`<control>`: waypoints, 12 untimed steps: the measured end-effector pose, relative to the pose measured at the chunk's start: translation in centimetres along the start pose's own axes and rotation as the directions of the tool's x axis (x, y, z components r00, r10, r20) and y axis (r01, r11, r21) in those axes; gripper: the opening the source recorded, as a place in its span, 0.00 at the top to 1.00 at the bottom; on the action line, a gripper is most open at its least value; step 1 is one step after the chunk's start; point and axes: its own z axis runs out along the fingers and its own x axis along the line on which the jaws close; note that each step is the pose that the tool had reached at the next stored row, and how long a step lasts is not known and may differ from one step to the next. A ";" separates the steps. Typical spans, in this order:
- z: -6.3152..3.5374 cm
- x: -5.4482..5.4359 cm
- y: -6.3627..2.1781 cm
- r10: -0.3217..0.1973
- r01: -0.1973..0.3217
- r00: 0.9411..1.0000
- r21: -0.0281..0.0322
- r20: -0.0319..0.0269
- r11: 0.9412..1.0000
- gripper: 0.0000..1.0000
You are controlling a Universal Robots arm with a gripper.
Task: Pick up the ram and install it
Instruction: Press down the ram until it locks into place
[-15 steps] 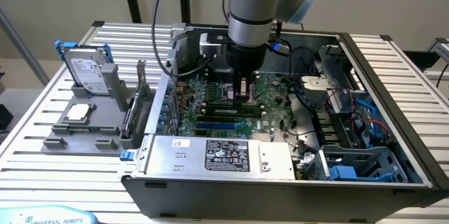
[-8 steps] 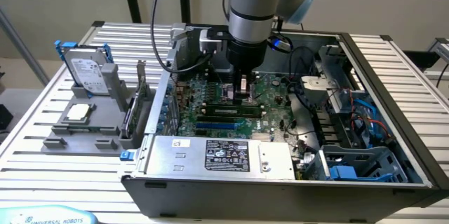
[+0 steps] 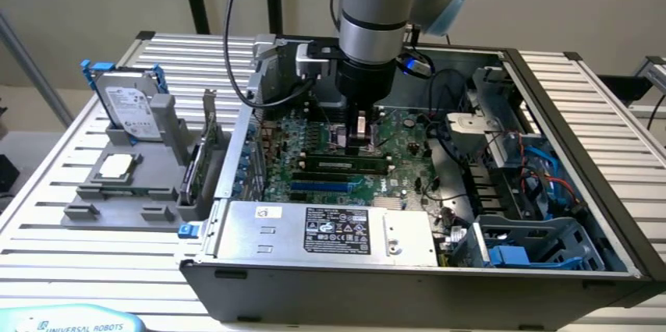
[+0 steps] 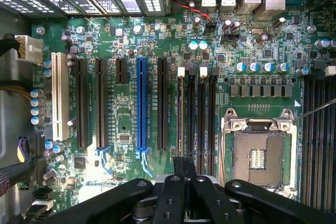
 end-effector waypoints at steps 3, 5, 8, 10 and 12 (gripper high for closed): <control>0.00 0.0 0.00 0.000 0.000 1.000 0.000 0.000 1.000 0.89; 0.00 0.0 0.00 0.000 0.000 1.000 0.000 0.000 1.000 0.89; 0.13 0.0 0.00 0.000 0.000 1.000 0.000 0.000 1.000 0.89; 0.39 0.0 -0.01 0.000 0.000 1.000 0.000 0.000 1.000 0.89; 0.73 0.0 -0.01 0.000 0.000 1.000 0.000 0.000 1.000 0.89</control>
